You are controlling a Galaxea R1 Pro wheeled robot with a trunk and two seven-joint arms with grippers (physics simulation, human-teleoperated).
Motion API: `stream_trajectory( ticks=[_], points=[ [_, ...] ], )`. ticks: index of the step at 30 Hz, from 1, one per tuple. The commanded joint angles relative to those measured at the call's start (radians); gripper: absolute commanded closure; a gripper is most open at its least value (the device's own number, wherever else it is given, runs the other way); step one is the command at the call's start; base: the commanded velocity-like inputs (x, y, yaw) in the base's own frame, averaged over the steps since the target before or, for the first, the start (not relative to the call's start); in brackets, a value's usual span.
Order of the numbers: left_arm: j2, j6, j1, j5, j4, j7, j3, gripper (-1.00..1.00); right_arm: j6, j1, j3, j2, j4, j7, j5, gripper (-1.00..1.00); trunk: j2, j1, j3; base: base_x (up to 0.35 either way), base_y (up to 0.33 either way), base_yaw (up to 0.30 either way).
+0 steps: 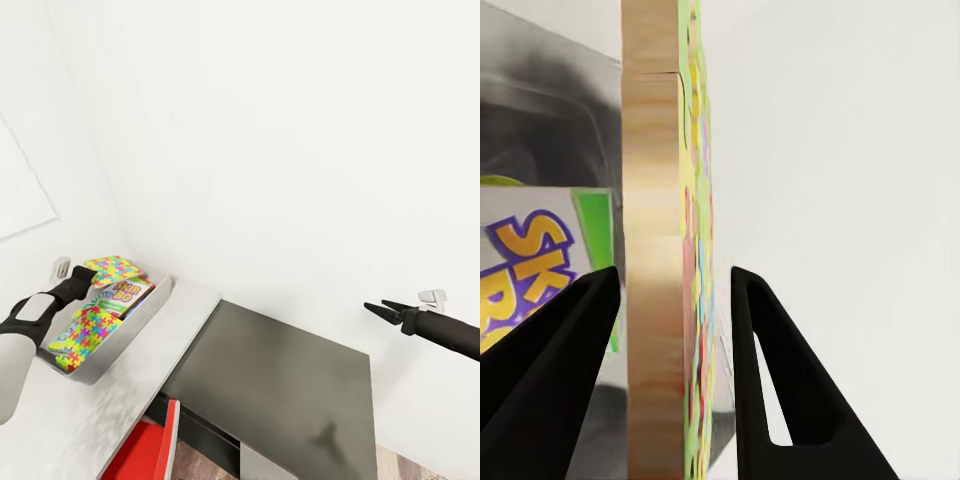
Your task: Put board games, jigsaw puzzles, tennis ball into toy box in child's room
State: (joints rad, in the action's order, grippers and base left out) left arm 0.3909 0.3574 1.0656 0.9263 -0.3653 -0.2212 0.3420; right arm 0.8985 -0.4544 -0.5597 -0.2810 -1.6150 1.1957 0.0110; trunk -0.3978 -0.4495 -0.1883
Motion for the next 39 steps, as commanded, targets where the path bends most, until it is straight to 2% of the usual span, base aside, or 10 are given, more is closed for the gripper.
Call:
stream_trajectory(
  ticks=[1, 15, 39],
  points=[
    [0.000, 0.006, 0.002, 0.002, 0.004, -0.003, 0.008, 1.00, 0.008, -0.001, -0.001, 0.000, 0.000, 0.005, 0.001, -1.00, -0.002, -0.001, -0.004, 0.000, 0.000, 0.000],
    [0.003, -0.028, -0.001, -0.036, 0.047, -0.007, 0.008, 1.00, 0.009, -0.001, -0.002, -0.001, 0.000, 0.005, 0.001, -1.00, -0.002, -0.001, -0.026, 0.000, 0.000, 0.000],
    [0.004, -0.030, 0.002, -0.036, 0.062, -0.024, 0.011, 1.00, 0.009, -0.001, -0.002, 0.001, 0.000, 0.004, 0.001, -1.00, -0.002, -0.001, -0.061, 0.000, 0.000, 0.000]
  ],
)
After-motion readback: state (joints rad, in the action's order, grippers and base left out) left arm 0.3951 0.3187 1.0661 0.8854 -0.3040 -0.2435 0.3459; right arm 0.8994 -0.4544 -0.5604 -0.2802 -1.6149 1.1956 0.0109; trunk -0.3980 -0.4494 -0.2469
